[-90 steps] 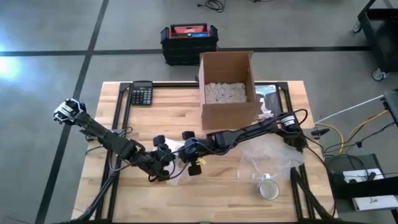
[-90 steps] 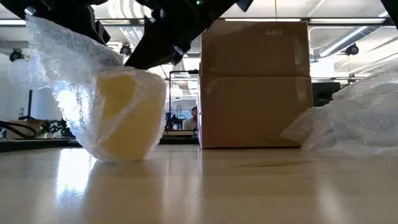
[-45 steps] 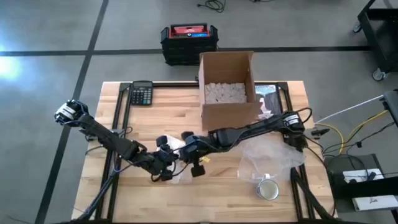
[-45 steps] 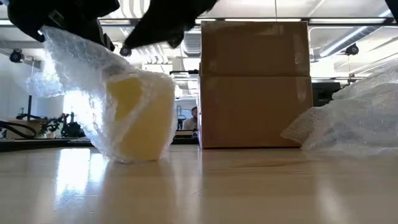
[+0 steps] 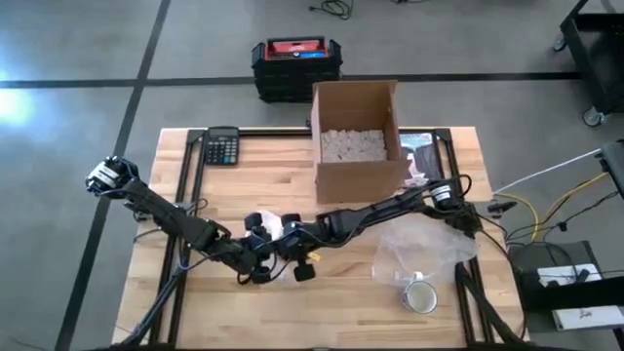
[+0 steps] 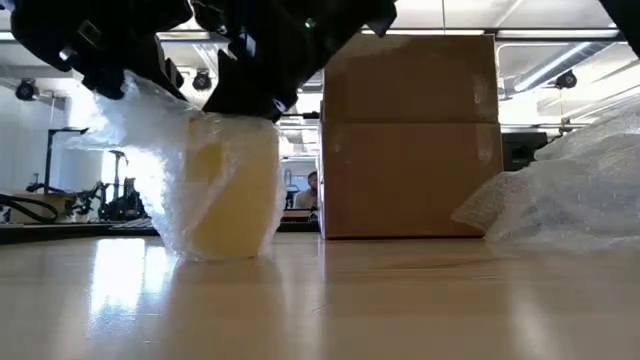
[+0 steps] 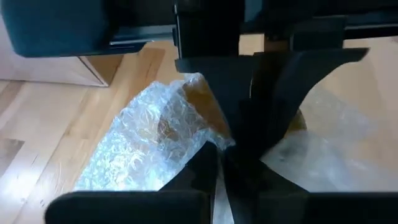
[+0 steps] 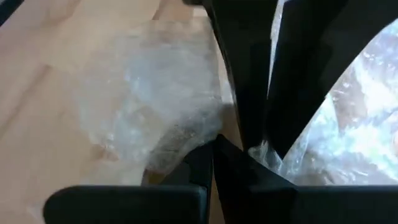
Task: Wrap mug
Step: Wrap the yellow mug with the left transparent bubble wrap
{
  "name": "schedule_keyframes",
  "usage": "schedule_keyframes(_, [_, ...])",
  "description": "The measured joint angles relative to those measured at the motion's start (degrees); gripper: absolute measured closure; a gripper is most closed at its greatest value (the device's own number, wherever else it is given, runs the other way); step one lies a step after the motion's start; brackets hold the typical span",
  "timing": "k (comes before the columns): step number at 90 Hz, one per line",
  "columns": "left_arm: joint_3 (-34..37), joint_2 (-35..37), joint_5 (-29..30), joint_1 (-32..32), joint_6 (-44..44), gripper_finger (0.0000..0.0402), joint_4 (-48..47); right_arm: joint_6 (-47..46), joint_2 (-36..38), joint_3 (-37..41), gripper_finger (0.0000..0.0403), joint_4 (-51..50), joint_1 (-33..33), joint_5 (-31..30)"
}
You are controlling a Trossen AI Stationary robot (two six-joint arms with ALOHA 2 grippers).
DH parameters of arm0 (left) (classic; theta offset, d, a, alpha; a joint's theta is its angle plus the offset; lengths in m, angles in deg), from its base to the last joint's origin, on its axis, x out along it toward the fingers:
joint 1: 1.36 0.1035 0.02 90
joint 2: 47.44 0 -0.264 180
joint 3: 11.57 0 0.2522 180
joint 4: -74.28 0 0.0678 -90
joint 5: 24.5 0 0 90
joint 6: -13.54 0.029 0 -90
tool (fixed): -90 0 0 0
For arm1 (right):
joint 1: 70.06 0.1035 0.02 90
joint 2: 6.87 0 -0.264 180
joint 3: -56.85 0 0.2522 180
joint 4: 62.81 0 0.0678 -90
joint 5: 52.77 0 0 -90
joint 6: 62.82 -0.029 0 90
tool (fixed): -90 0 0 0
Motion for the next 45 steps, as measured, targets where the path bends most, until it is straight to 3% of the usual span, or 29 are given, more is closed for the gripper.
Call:
schedule_keyframes(10, [0.0, 0.18, -0.73, 0.04, -0.02, 0.0348, -0.04, 0.06, -0.05, 0.07, 0.0403, -0.27, -0.08, 0.08])
schedule_keyframes(32, [-0.09, 4.65, -2.81, -0.07, 2.57, 0.0223, -0.43, -0.17, -0.17, 0.13, 0.0403, -0.39, -0.31, -0.02])
schedule_keyframes(45, [-2.0, 10.43, -3.1, -0.15, -0.95, 0.0183, -10.37, -0.15, -0.2, 0.15, 0.0403, -0.42, -0.35, -0.13])
